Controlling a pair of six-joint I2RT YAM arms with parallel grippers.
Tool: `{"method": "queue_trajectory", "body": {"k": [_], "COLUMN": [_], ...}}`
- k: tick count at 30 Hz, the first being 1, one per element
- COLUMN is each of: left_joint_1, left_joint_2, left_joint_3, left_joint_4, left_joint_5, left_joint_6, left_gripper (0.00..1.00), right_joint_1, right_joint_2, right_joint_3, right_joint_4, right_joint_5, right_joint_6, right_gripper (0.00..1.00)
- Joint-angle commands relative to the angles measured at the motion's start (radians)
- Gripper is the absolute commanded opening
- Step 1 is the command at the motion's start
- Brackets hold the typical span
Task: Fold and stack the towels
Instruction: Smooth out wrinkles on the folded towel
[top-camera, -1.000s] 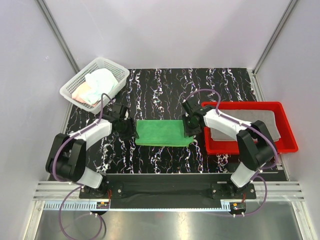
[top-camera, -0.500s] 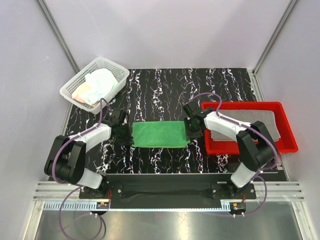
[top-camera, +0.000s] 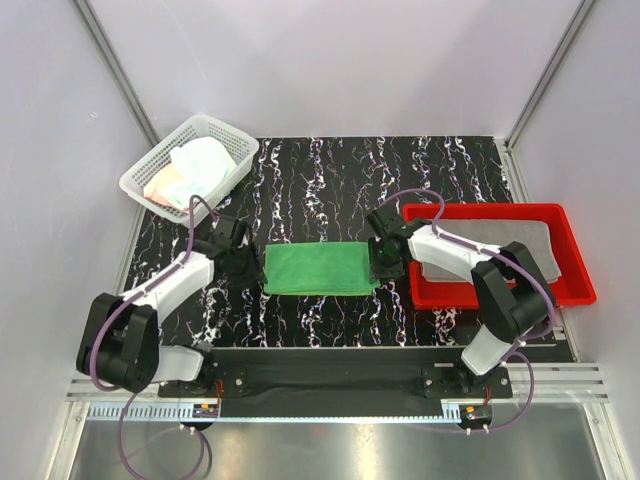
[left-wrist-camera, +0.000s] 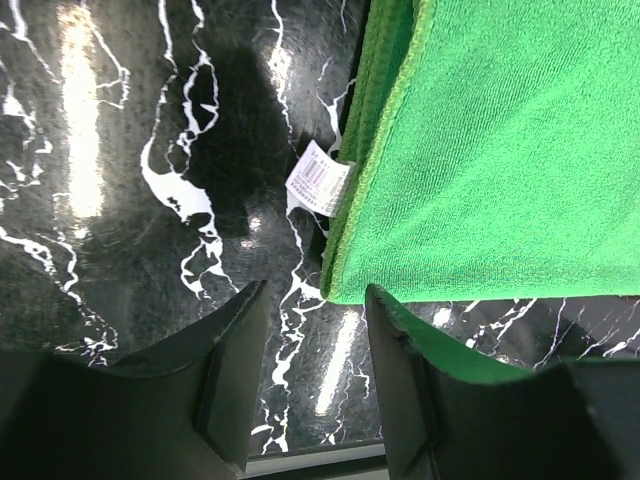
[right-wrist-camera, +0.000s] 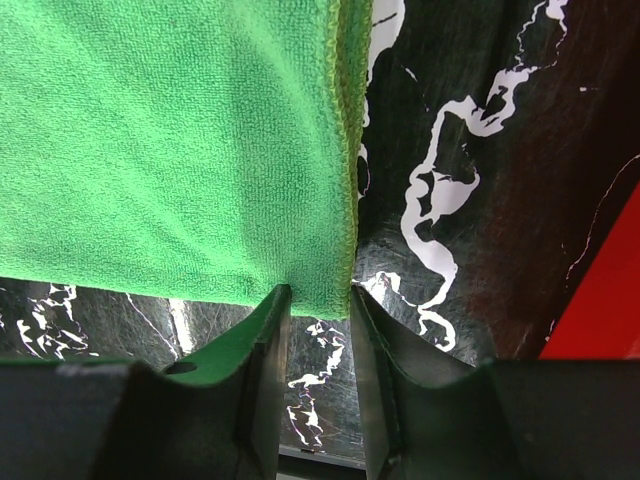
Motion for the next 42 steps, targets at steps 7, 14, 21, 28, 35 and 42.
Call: {"method": "queue_trajectory", "body": {"k": [7, 14, 21, 28, 35, 42], "left_joint_1": [0.0, 0.0, 0.002, 0.002, 0.002, 0.016], "left_joint_2": [0.066, 0.08, 0.069, 0.08, 0.043, 0.101], "left_joint_3": [-0.047, -0.022, 0.064, 0.185, 0.178, 0.085], "left_joint_4": [0.117, 0.081, -0.011, -0.143, -0.174, -0.087], "left_joint_5": [0.087, 0.056, 0.019, -0.03, -0.054, -0.022], "left_joint_6": [-0.028, -0.027, -0.012, 0.022, 0.042, 0.06], "left_gripper": [0.42, 0.08, 0.0, 0.04, 0.0, 0.0], "right_joint_1": [0.008, 0.008, 0.008, 0.007, 0.008, 0.008], "right_joint_2": [-0.016, -0.009, -0.024, -0.078, -0.154, -0.185], "right_joint_3": [-0.018, -0.036, 0.016, 0.079, 0.035, -0.185], "right_joint_4": [0.016, 0.037, -0.01, -0.087, -0.095, 0.151], "right_joint_5": [0.007, -0.005, -0.005, -0.031, -0.068, -0.198], "right_joint_6": [0.031, 0.038, 0.007, -0.018, 0.015, 0.14], "right_gripper": [0.38, 0.26, 0.0, 0.0, 0.0, 0.0]}}
